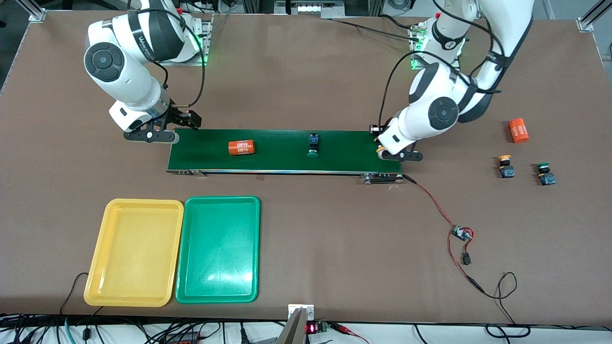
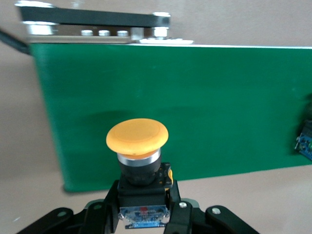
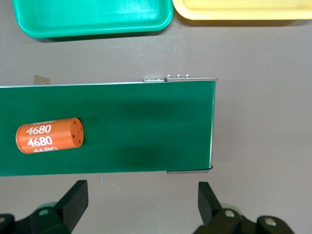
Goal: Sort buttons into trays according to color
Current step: 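Place the yellow button on the belt while the right gripper lowers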
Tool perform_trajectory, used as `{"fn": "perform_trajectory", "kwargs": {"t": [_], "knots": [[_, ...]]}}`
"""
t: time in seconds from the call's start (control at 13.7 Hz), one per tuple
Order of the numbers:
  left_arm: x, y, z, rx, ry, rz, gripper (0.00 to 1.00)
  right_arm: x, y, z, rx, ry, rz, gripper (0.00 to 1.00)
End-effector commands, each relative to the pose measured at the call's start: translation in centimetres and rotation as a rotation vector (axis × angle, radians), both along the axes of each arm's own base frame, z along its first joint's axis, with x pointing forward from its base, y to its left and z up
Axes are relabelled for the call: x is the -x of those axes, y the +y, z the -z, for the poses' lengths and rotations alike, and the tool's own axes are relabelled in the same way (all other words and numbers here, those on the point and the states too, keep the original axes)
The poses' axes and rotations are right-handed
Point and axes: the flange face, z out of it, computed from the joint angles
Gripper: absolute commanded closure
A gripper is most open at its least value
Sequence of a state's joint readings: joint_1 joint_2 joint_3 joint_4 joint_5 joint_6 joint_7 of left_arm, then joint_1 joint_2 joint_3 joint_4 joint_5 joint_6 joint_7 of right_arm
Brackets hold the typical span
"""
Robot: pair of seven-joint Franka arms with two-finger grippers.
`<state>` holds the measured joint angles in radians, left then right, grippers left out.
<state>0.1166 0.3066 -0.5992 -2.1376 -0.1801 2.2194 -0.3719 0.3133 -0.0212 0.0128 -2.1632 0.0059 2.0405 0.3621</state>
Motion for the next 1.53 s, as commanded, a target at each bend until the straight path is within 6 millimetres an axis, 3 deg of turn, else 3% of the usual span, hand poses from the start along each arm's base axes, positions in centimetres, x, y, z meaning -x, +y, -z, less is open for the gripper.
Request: {"fn": "perform_trajectory", "kwargs": {"t": [0.0, 0.15, 0.22, 0.29, 0.58, 0.87, 0.95, 1.09, 1.24, 1.46], "knots": [[0.4, -1.2, 1.3, 0.023, -0.003, -0.05, 0.76, -0.4, 0.5, -0.2, -0.015, -0.029, 0.007, 0.0], [0.5, -1.1, 1.6, 0.022, 0.005, -0.051, 0.72, -0.7, 1.3, 0.0, -0.025, -0.056, 0.009, 0.0], [0.5, -1.1, 1.7, 0.022, 0.006, -0.051, 0.54, -0.6, 1.7, 0.0, -0.029, -0.068, 0.003, 0.0], [0.5, -1.1, 1.6, 0.022, 0.005, -0.049, 0.04, -0.6, 1.8, 0.1, -0.03, -0.069, 0.003, 0.0], [-0.3, -0.5, -0.4, 0.021, -0.032, -0.053, 0.0, -0.5, 2.0, 0.0, -0.028, -0.064, -0.002, 0.0], [-1.9, 2.4, -3.3, -0.013, -0.082, -0.091, 0.0, -0.6, 1.6, -0.1, -0.027, -0.062, 0.006, 0.0], [-2.7, 4.2, -3.6, -0.037, -0.085, -0.102, 0.0, -0.7, 1.3, -0.2, -0.027, -0.064, 0.009, 0.0], [-3.8, 7.0, -3.9, -0.149, -0.156, 0.078, 0.0, -0.7, 1.3, -0.3, -0.028, -0.065, 0.009, 0.0], [-4.6, 10.3, -3.5, -0.214, -0.167, 0.136, 0.0, -0.7, 1.3, -0.3, -0.028, -0.065, 0.01, 0.0], [-6.4, 19.9, -0.8, -0.261, -0.105, -0.02, 0.0, -0.7, 1.3, -0.4, -0.028, -0.067, 0.01, 0.0]]}}
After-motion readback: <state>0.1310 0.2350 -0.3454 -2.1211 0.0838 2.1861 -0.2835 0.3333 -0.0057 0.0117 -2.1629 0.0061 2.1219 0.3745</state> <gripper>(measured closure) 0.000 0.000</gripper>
